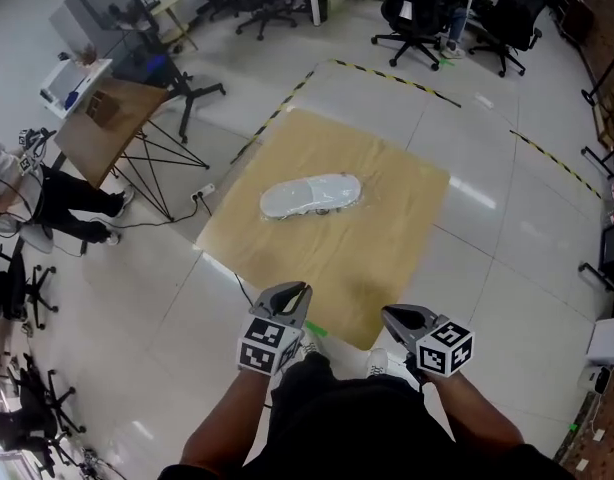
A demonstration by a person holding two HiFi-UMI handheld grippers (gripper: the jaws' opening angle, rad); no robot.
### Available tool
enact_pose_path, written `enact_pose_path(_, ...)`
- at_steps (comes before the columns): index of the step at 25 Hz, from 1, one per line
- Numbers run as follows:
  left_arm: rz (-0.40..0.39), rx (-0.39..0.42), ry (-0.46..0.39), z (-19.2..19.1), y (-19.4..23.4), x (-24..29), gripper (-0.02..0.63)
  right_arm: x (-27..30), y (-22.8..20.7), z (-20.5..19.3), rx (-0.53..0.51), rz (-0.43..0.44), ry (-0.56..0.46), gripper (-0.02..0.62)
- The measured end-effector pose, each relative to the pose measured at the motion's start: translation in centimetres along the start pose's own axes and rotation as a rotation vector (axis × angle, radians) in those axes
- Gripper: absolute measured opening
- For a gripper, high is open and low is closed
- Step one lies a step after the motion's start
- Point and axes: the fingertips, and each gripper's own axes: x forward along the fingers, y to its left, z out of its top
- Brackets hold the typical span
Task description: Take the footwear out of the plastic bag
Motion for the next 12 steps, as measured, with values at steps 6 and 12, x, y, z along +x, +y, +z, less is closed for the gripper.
enact_pose_path(6, -0.061, 0.239, -0.008, 4.3, 8.1, 8.5, 0.109, 4.3, -0.7, 2.6, -0.008, -0.146, -0.045, 0.003)
enact_pose_path(12, -0.107, 0.338, 0.134, 4.5, 12.2, 18.3, 0.173, 6.0, -0.9, 3.0, 0.021, -0.208, -0.053, 0.003)
